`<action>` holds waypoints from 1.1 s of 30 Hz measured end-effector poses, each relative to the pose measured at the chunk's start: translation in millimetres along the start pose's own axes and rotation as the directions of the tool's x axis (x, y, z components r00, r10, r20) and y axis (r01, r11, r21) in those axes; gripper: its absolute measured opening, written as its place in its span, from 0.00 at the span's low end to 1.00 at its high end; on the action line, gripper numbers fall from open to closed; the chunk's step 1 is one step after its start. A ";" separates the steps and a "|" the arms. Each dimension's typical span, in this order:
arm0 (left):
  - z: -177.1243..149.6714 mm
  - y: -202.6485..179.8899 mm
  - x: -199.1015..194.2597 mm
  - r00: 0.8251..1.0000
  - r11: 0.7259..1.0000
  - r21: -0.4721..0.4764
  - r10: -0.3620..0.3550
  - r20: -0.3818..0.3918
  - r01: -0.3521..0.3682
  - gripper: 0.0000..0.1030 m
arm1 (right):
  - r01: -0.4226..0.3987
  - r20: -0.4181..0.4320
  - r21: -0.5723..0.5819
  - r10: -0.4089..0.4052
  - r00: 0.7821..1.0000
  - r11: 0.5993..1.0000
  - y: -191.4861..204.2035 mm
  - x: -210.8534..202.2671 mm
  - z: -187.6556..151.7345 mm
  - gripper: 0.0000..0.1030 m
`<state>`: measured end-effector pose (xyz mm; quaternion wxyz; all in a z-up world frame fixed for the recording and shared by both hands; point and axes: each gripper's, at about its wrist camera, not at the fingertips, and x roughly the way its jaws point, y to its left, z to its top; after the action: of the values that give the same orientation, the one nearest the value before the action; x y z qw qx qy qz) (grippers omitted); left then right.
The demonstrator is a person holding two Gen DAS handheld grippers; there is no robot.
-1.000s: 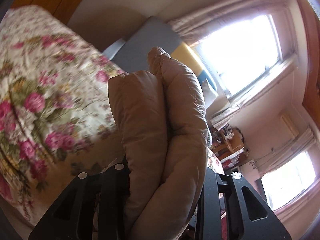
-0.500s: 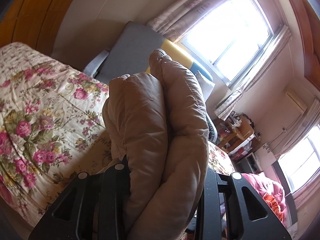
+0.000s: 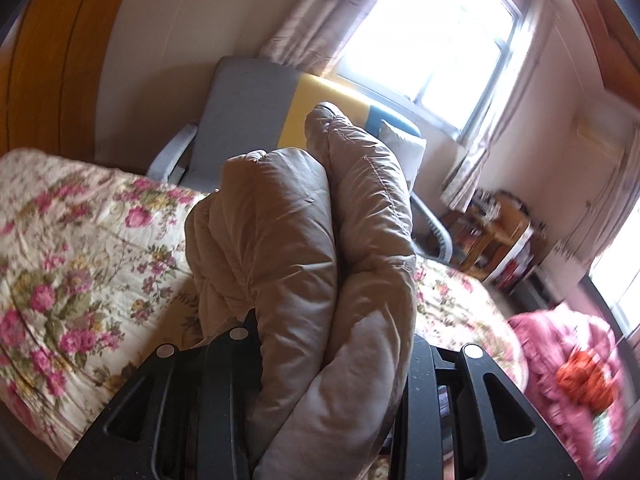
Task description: Fold large clothes
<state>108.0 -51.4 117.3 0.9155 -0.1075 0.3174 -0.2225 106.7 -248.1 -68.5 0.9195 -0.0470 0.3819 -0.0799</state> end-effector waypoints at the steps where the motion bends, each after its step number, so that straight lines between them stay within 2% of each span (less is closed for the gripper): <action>1: -1.5 -5.8 3.1 1.000 1.000 0.021 0.007 -0.002 -0.007 0.29 | -0.027 -0.005 0.022 0.027 1.000 0.999 -6.9 -3.2 3.7 0.98; 4: -6.9 -20.7 16.2 1.000 0.999 0.046 0.000 -0.019 0.001 0.29 | -0.059 0.039 0.108 0.055 0.998 0.992 -28.8 -18.7 15.1 0.98; 6: -9.8 -29.9 26.7 0.999 0.999 0.052 -0.014 -0.031 0.015 0.29 | -0.063 0.049 0.122 0.057 0.997 0.991 -36.9 -24.7 21.3 0.98; 10: -13.7 -48.9 48.8 0.998 0.996 0.089 -0.027 -0.051 0.032 0.30 | -0.018 0.011 0.134 0.016 1.000 0.991 -49.7 -22.6 26.7 0.98; 12: -16.1 -56.6 63.6 0.997 0.994 0.099 -0.031 -0.068 0.038 0.30 | -0.025 0.003 0.169 0.025 1.000 0.985 -60.2 -22.0 24.5 0.98; 18: -30.1 -80.3 114.1 0.989 0.986 0.154 -0.036 -0.142 0.057 0.34 | -0.001 -0.049 0.236 0.013 0.999 0.972 -88.0 -22.5 4.9 0.98; 22: -47.9 -96.0 134.7 0.987 0.977 0.204 -0.033 -0.157 0.065 0.39 | 0.024 -0.061 0.325 -0.004 0.998 0.945 -121.0 -28.2 -4.1 0.98; 25: -68.1 -105.3 136.9 0.990 0.962 0.259 -0.059 -0.128 0.090 0.45 | 0.049 -0.064 0.419 -0.024 0.998 0.907 -149.1 -33.6 -8.3 0.98; 27: -82.5 -110.2 135.1 0.992 0.945 0.313 -0.071 -0.104 0.100 0.49 | 0.012 -0.032 0.500 0.004 0.999 0.866 -165.8 -43.4 -9.8 0.98; 29: -94.5 -112.9 131.1 0.993 0.930 0.349 -0.094 -0.077 0.115 0.50 | -0.084 0.053 0.561 0.066 0.996 0.824 -179.2 -58.7 -4.1 0.98; 31: -102.7 -114.7 127.8 0.992 0.919 0.376 -0.109 -0.057 0.122 0.52 | -0.198 0.120 0.579 0.157 0.980 0.791 -187.5 -69.4 11.3 0.98; 33: -105.6 -114.7 126.6 0.991 0.910 0.391 -0.126 -0.048 0.135 0.58 | -0.298 0.147 0.540 0.261 0.954 0.787 -182.9 -72.1 33.4 0.98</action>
<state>91.2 -218.2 6.6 0.8979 0.0601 0.2684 -0.3436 59.9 -413.8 32.0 0.9064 0.2770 0.3151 -0.0489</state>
